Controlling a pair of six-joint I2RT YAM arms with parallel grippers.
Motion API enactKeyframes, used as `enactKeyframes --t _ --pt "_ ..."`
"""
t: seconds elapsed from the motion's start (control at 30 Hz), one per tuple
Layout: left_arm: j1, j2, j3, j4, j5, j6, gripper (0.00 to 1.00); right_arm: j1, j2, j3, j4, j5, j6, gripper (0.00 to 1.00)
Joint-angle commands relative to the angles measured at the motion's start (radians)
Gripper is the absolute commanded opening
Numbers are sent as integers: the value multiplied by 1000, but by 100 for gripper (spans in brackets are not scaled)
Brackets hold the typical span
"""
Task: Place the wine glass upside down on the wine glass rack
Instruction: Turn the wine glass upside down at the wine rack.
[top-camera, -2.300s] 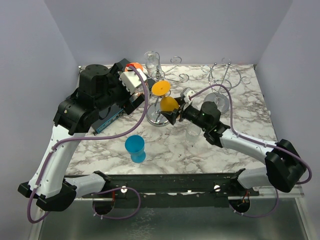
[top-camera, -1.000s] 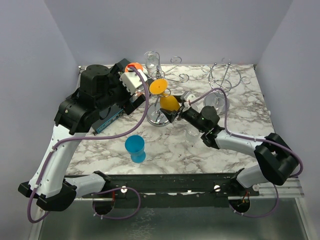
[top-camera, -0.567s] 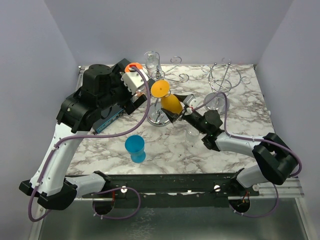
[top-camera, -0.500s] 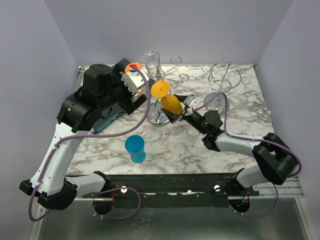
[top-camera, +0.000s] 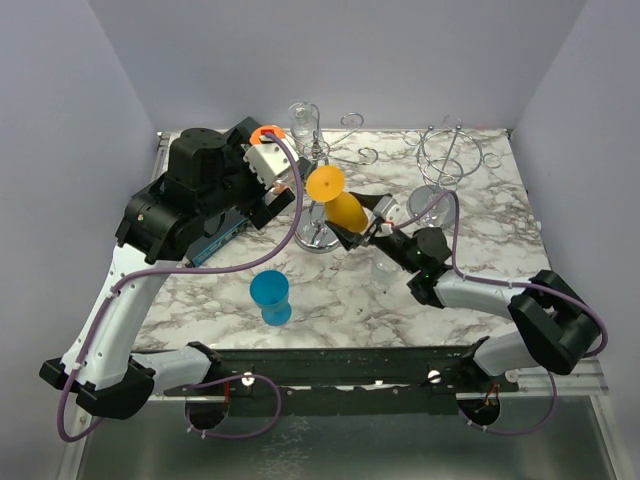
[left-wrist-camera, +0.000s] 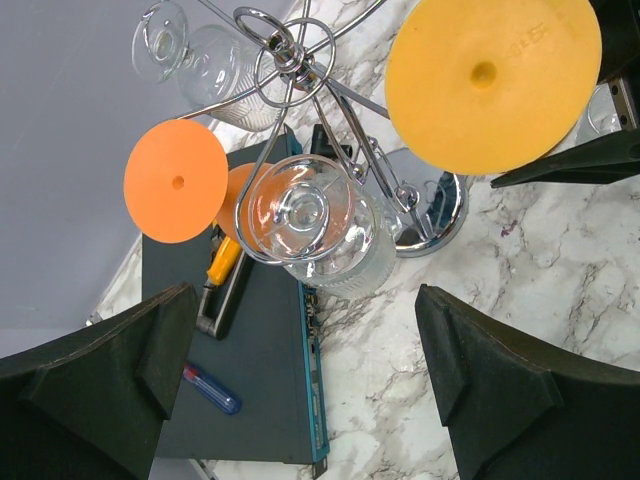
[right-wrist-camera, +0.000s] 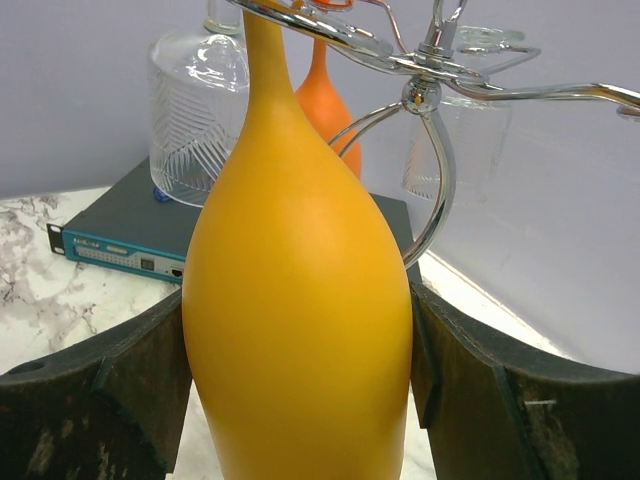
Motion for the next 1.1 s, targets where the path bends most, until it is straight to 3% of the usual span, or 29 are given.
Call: enactKeyframes --t 0.0,0.33,0.53,0.57,0.83,1.07 --pt "-4 -2 -12 14 -22 -1 99 0 -20 -25 66 31 19 63" --pt "-4 -5 -8 16 -23 1 99 0 1 -78 87 90 80 73" --pt "-4 3 3 16 -19 1 99 0 -5 -79 49 93 102 87" --pt "-4 4 6 16 -19 -1 99 -1 -12 -80 42 91 103 99" --pt "-4 27 42 16 -10 -18 99 0 -117 -89 -54 85 106 100" --pt "-4 100 167 16 14 -112 99 0 -358 -69 -328 75 200 99"
